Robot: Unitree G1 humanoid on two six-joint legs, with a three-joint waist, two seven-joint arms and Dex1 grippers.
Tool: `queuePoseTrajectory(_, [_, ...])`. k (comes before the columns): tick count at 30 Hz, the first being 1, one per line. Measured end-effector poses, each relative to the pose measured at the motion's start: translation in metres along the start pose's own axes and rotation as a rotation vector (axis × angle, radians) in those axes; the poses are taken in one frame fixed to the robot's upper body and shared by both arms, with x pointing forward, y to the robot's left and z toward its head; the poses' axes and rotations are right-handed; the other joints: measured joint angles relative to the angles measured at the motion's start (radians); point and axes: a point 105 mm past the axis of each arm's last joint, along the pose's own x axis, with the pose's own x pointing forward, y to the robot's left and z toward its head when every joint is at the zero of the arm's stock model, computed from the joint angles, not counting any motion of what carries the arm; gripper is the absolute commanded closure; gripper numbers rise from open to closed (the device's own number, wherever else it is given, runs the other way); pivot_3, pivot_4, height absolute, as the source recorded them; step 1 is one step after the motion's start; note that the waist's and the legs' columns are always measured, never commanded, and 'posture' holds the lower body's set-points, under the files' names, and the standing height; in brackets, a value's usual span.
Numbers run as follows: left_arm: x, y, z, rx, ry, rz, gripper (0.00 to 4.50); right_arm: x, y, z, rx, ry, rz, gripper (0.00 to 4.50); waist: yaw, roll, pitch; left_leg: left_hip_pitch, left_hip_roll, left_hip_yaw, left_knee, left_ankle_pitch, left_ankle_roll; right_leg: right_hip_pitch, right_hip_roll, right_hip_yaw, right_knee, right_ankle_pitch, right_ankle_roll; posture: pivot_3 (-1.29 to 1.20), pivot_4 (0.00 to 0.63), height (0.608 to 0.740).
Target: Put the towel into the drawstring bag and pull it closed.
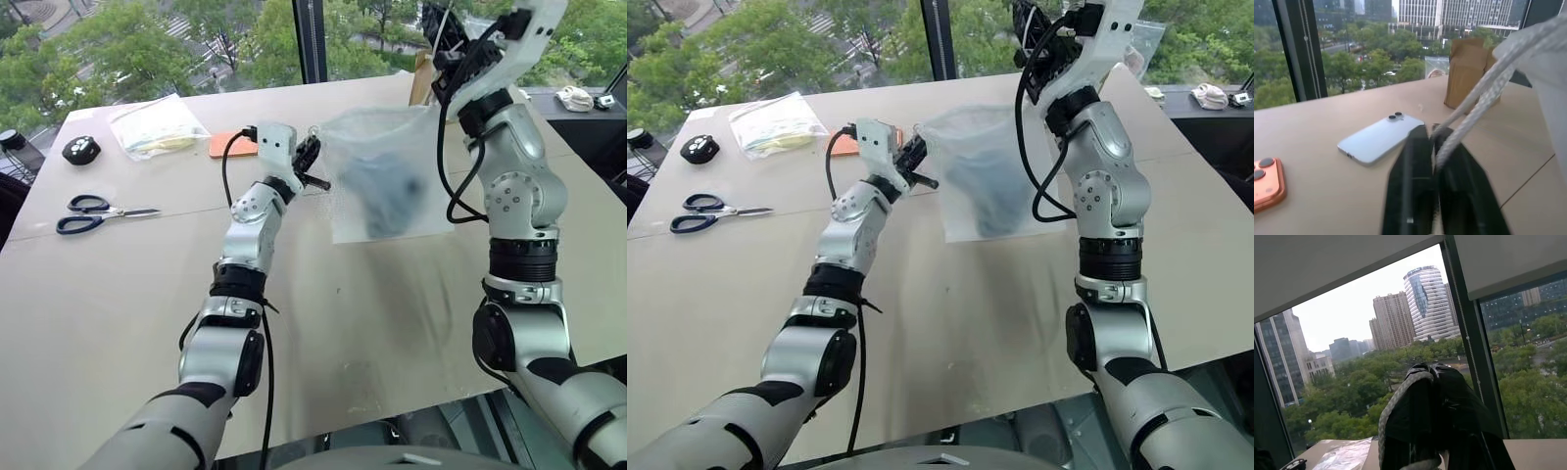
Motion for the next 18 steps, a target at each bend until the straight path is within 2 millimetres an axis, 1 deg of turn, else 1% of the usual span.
queuePoseTrajectory(2, [-0.002, 0.007, 0.001, 0.050, -0.006, 0.043, 4.48, -0.001, -0.001, 0.001, -0.010, -0.001, -0.003, 4.50, 0.000, 0.000, 0.000, 0.000, 0.000, 0.000, 0.000, 0.000, 0.000, 0.000, 0.000, 0.000, 0.000, 0.000, 0.000, 0.00, 0.150, 0.740])
queuePoseTrajectory(3, [-0.003, 0.013, 0.003, 0.083, -0.011, 0.077, 4.48, -0.002, -0.003, 0.001, -0.019, 0.003, -0.011, 4.50, 0.000, 0.000, 0.000, 0.000, 0.000, 0.000, 0.000, 0.000, 0.000, 0.000, 0.000, 0.000, 0.000, 0.000, 0.000, 0.00, 0.150, 0.740])
queuePoseTrajectory(6, [-0.011, 0.039, 0.013, 0.184, -0.029, 0.207, 4.48, -0.008, -0.016, 0.001, -0.067, 0.019, -0.063, 4.50, 0.000, 0.000, 0.000, 0.000, 0.000, 0.000, 0.000, 0.000, 0.000, 0.000, 0.000, 0.000, 0.000, 0.000, 0.000, 0.00, 0.150, 0.740])
queuePoseTrajectory(7, [-0.018, 0.057, 0.021, 0.276, -0.036, 0.306, 4.48, -0.010, -0.030, 0.004, -0.096, 0.016, -0.126, 4.50, 0.000, 0.000, 0.000, 0.000, 0.000, 0.000, 0.000, 0.000, 0.000, 0.000, 0.000, 0.000, 0.001, 0.000, 0.000, 0.00, 0.150, 0.740])
queuePoseTrajectory(8, [-0.022, 0.067, 0.026, 0.307, -0.042, 0.346, 4.48, -0.012, -0.038, 0.006, -0.105, 0.012, -0.159, 4.50, 0.000, 0.000, 0.000, 0.000, 0.000, -0.001, 0.000, 0.000, 0.000, 0.000, 0.000, 0.000, 0.000, 0.000, 0.000, 0.00, 0.150, 0.740])
queuePoseTrajectory(9, [-0.030, 0.085, 0.036, 0.382, -0.055, 0.436, 4.48, -0.017, -0.053, 0.010, -0.117, 0.000, -0.227, 4.50, 0.001, 0.000, 0.000, 0.000, 0.000, 0.000, 0.000, 0.000, 0.000, -0.001, 0.000, 0.000, 0.001, 0.000, 0.000, 0.00, 0.150, 0.740])
queuePoseTrajectory(10, [-0.036, 0.097, 0.044, 0.428, -0.064, 0.492, 4.48, -0.020, -0.064, 0.013, -0.124, -0.006, -0.272, 4.50, 0.001, -0.001, 0.000, 0.000, 0.000, -0.001, 0.000, 0.000, 0.000, -0.001, 0.000, 0.000, 0.001, 0.000, 0.000, 0.00, 0.150, 0.740])
queuePoseTrajectory(11, [-0.046, 0.117, 0.063, 0.497, -0.096, 0.589, 4.48, -0.025, -0.082, 0.020, -0.134, -0.023, -0.350, 4.50, 0.002, -0.001, 0.000, -0.001, 0.000, 0.000, 0.000, 0.000, 0.000, -0.002, 0.000, 0.000, 0.001, 0.000, 0.000, 0.00, 0.150, 0.740])
queuePoseTrajectory(12, [-0.052, 0.128, 0.080, 0.549, -0.132, 0.654, 4.48, -0.027, -0.093, 0.024, -0.144, -0.037, -0.400, 4.50, 0.002, -0.001, 0.000, -0.001, 0.000, 0.000, 0.000, 0.000, 0.000, -0.002, 0.000, 0.000, 0.001, 0.000, 0.000, 0.00, 0.150, 0.740])
queuePoseTrajectory(14, [-0.061, 0.142, 0.120, 0.648, -0.229, 0.767, 4.48, -0.028, -0.110, 0.035, -0.178, -0.074, -0.505, 4.50, 0.002, -0.001, 0.000, -0.001, -0.001, 0.000, -0.001, 0.000, 0.000, -0.003, -0.001, 0.000, 0.001, 0.000, 0.000, 0.00, 0.150, 0.740])
queuePoseTrajectory(16, [-0.066, 0.146, 0.137, 0.679, -0.272, 0.813, 4.48, -0.028, -0.116, 0.041, -0.190, -0.099, -0.555, 4.50, 0.002, 0.000, 0.000, -0.001, -0.001, 0.000, -0.001, 0.000, 0.000, -0.003, -0.001, 0.000, 0.001, 0.000, 0.000, 0.00, 0.150, 0.740])
queuePoseTrajectory(17, [-0.069, 0.149, 0.143, 0.690, -0.288, 0.843, 4.48, -0.030, -0.122, 0.043, -0.193, -0.111, -0.604, 4.50, 0.002, 0.000, 0.000, -0.001, -0.001, 0.000, -0.001, 0.000, 0.000, -0.003, -0.002, 0.000, 0.001, 0.000, 0.000, 0.00, 0.150, 0.740])
queuePoseTrajectory(18, [-0.071, 0.151, 0.144, 0.691, -0.292, 0.859, 4.48, -0.032, -0.126, 0.044, -0.195, -0.115, -0.635, 4.50, 0.002, 0.000, 0.000, -0.001, -0.001, 0.000, -0.001, 0.000, 0.000, -0.003, -0.002, 0.000, 0.001, 0.000, 0.000, 0.00, 0.150, 0.740])
